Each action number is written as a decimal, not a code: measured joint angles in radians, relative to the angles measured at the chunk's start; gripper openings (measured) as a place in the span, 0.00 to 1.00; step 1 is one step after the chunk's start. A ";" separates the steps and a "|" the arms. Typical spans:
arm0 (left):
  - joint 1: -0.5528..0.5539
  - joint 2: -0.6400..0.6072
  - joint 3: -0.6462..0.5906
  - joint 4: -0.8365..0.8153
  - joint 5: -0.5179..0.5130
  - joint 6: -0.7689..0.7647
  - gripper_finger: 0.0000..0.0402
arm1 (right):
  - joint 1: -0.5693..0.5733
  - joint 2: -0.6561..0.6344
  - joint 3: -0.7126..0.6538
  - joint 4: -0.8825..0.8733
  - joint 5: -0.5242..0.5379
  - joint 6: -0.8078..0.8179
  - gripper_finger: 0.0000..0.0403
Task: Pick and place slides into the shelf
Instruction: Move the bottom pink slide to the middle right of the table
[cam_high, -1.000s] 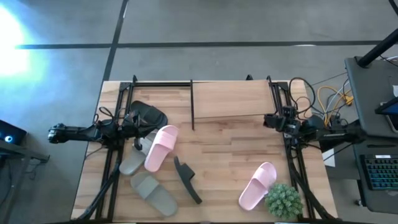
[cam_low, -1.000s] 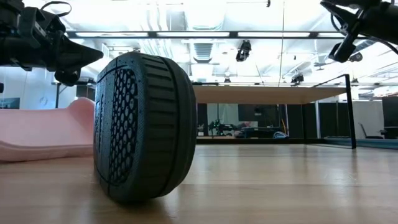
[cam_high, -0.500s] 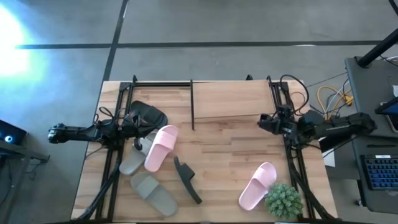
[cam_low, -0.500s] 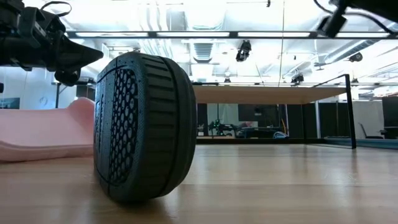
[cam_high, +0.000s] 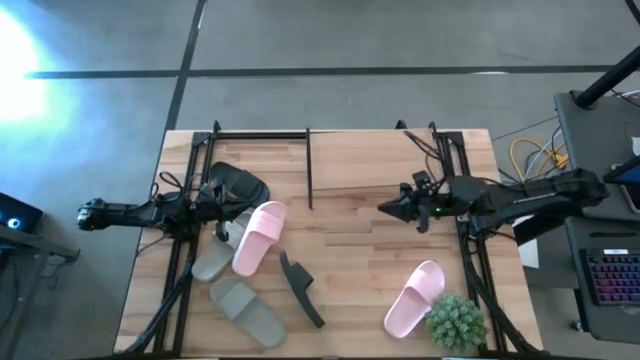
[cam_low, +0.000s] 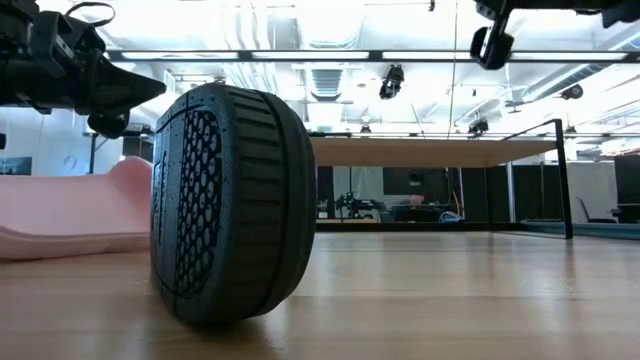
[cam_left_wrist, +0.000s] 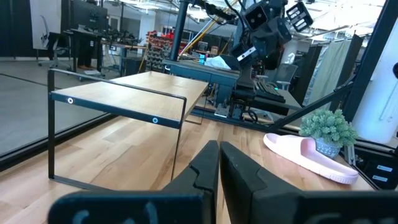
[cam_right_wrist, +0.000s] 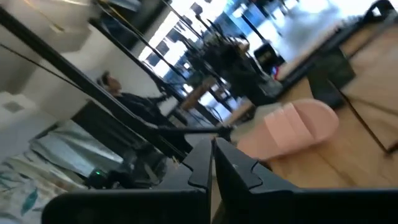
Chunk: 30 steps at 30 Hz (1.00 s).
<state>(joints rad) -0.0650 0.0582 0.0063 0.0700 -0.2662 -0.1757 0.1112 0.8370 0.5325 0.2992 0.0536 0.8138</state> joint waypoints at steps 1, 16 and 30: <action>0.000 0.000 0.000 0.000 0.000 0.000 0.00 | 0.000 0.019 0.013 -0.005 0.000 0.007 0.03; 0.000 0.000 0.000 0.000 0.000 0.000 0.00 | -0.006 0.312 0.237 -0.012 -0.013 0.153 0.03; 0.000 0.000 0.000 0.000 0.000 0.000 0.00 | -0.069 0.483 0.322 -0.013 -0.244 0.234 0.03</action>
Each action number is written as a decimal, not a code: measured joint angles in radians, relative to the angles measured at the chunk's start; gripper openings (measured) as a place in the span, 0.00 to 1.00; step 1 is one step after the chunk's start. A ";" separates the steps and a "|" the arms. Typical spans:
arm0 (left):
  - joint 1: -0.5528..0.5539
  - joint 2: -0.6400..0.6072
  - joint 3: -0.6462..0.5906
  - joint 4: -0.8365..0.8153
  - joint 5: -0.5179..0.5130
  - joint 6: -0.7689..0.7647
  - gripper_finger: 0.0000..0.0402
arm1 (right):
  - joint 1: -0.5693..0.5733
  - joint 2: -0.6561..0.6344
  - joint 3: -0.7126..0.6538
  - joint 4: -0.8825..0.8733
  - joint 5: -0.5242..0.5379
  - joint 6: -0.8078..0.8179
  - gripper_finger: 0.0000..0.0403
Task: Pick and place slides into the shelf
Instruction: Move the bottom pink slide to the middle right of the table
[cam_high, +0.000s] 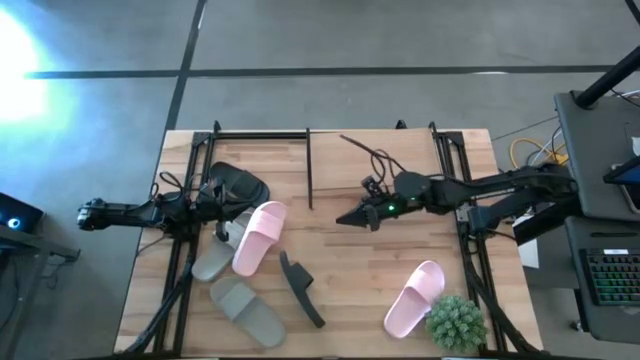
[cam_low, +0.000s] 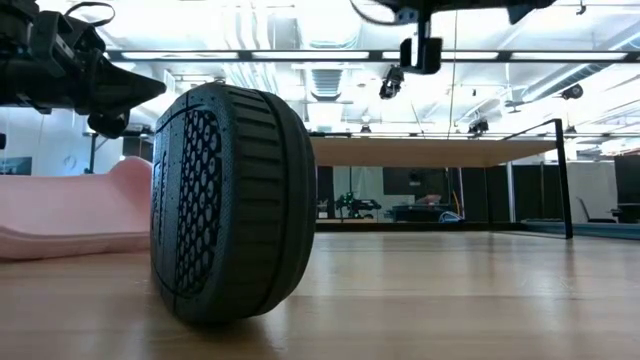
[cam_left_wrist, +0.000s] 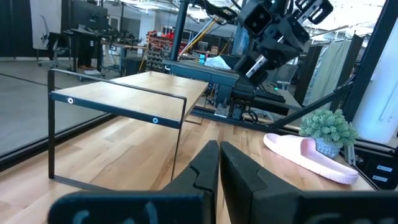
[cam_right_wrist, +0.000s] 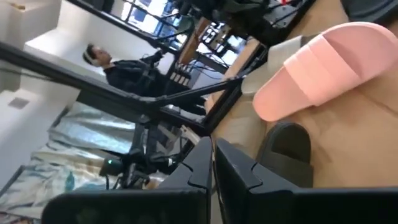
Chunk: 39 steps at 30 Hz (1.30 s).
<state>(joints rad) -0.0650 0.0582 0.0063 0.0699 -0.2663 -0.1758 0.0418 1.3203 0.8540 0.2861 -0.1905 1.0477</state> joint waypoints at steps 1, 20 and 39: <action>0.000 0.000 0.000 0.000 0.000 0.000 0.00 | 0.000 0.014 0.011 -0.019 0.000 0.000 0.03; 0.000 -0.001 0.000 0.001 0.000 0.000 0.00 | 0.139 0.357 0.710 -1.500 0.254 -0.261 0.37; 0.000 0.000 0.000 0.000 0.000 0.000 0.00 | 0.579 0.447 0.747 -1.771 0.401 0.193 0.47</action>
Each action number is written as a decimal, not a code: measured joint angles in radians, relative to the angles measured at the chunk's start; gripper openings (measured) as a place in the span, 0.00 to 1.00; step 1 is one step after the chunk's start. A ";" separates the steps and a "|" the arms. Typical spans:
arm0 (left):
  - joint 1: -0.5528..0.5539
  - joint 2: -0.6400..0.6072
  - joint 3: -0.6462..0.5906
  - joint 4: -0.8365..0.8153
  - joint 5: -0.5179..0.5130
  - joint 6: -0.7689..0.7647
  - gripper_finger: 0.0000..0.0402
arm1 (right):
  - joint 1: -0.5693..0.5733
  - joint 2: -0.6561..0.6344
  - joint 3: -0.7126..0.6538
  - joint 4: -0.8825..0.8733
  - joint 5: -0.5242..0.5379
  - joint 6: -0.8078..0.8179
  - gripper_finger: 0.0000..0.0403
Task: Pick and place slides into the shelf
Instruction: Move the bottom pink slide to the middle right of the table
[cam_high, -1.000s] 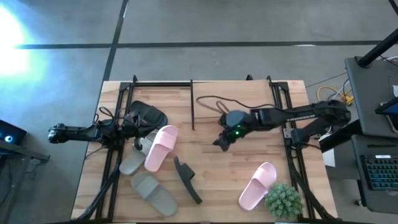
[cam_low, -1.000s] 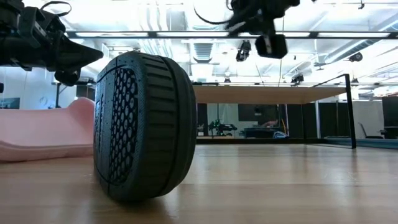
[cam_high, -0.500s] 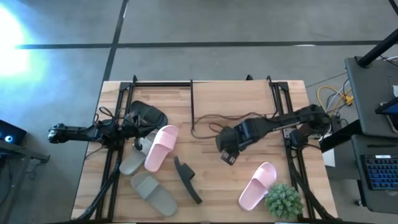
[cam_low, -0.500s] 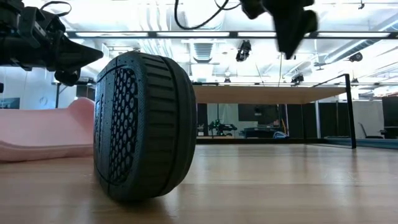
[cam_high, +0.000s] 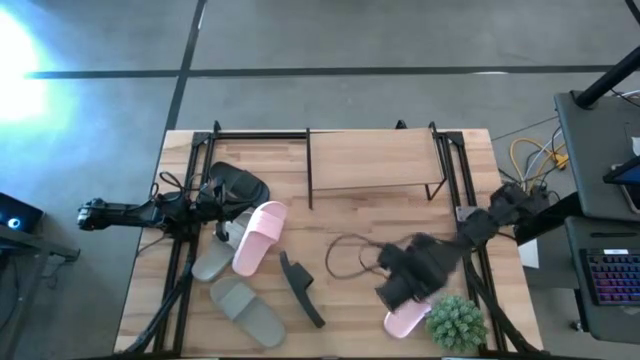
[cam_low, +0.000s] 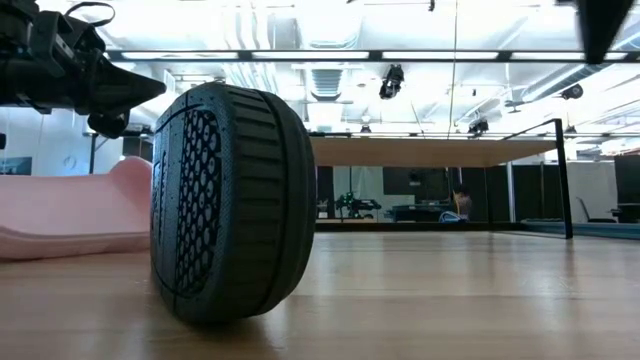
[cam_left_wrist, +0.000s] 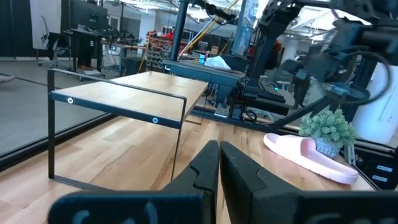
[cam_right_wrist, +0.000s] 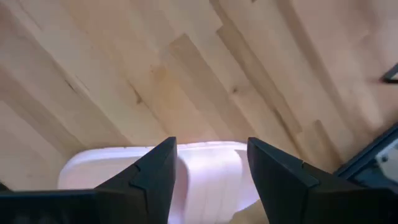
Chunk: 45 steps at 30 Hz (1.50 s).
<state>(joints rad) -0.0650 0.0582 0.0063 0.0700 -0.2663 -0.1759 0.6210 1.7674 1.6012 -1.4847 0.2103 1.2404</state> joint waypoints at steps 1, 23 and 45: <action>0.000 0.000 0.000 0.000 0.000 0.000 0.00 | 0.028 0.002 0.000 -0.015 0.029 0.021 0.47; 0.000 0.000 0.000 0.000 0.000 0.000 0.00 | 0.322 0.202 -0.005 -0.081 -0.010 0.322 0.46; 0.000 0.000 0.000 0.000 0.000 0.000 0.00 | 0.240 0.271 0.037 -0.088 -0.057 0.208 0.48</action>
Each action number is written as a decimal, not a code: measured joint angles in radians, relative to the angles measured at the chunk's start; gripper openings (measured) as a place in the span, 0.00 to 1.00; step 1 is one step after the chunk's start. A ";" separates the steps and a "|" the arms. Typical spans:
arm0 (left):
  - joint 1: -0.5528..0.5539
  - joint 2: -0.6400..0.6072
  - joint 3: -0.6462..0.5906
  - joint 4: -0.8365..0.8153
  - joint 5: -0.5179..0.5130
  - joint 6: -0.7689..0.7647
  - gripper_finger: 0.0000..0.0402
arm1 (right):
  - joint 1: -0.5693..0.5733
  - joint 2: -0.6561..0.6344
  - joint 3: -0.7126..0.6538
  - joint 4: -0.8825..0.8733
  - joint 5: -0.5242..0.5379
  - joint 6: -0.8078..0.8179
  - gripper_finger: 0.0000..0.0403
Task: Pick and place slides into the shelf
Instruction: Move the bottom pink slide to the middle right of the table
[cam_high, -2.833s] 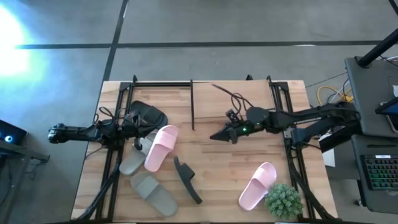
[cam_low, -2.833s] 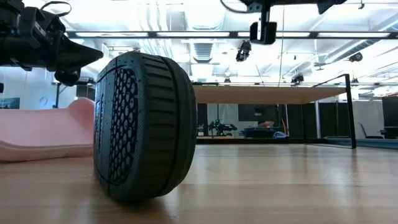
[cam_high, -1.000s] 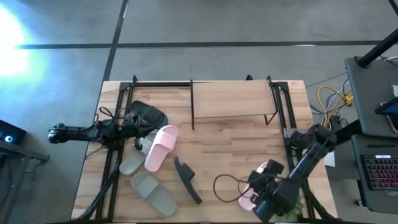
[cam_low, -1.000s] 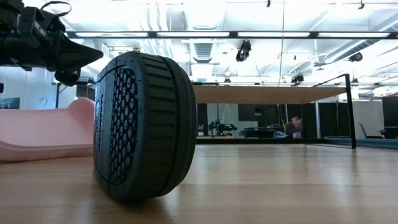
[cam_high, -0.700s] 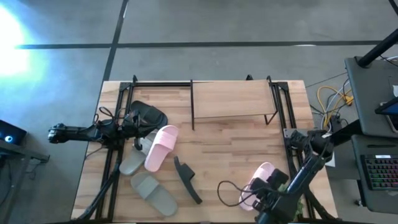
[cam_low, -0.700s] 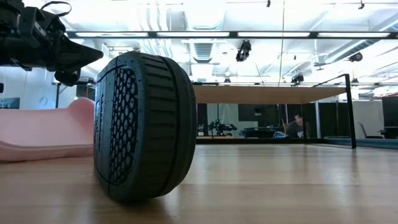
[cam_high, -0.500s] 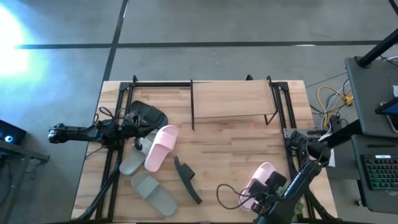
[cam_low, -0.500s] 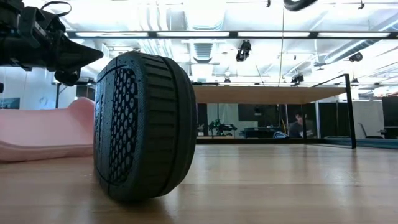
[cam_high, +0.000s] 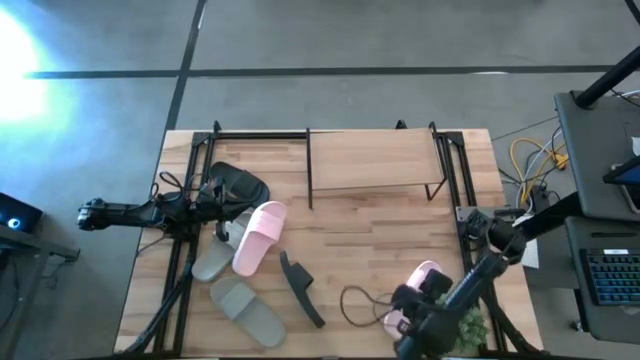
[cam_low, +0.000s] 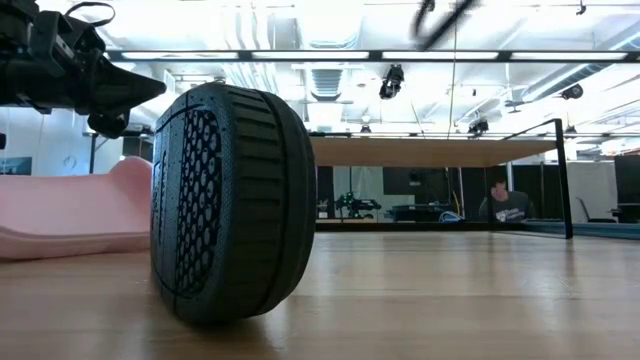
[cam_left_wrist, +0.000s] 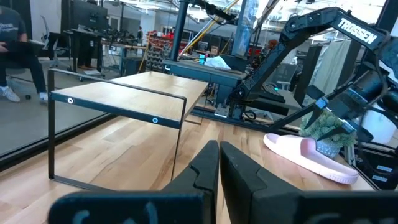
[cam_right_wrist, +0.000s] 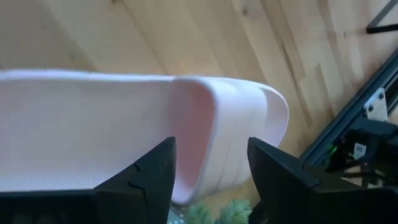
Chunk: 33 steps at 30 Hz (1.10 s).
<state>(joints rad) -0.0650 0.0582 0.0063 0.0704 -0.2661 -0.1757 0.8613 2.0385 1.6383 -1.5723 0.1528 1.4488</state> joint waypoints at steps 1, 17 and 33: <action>0.000 0.000 0.000 0.000 0.000 0.000 0.00 | -0.013 -0.004 -0.003 0.000 -0.002 -0.020 0.48; 0.000 0.000 0.000 0.000 0.000 0.000 0.00 | -0.057 -0.004 -0.085 0.012 -0.003 -0.144 0.48; 0.000 0.000 0.000 0.000 0.000 0.000 0.00 | -0.081 -0.005 -0.244 0.092 -0.102 -0.126 0.39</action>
<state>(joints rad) -0.0650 0.0582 0.0063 0.0704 -0.2661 -0.1760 0.7800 2.0335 1.3942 -1.4800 0.0512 1.3229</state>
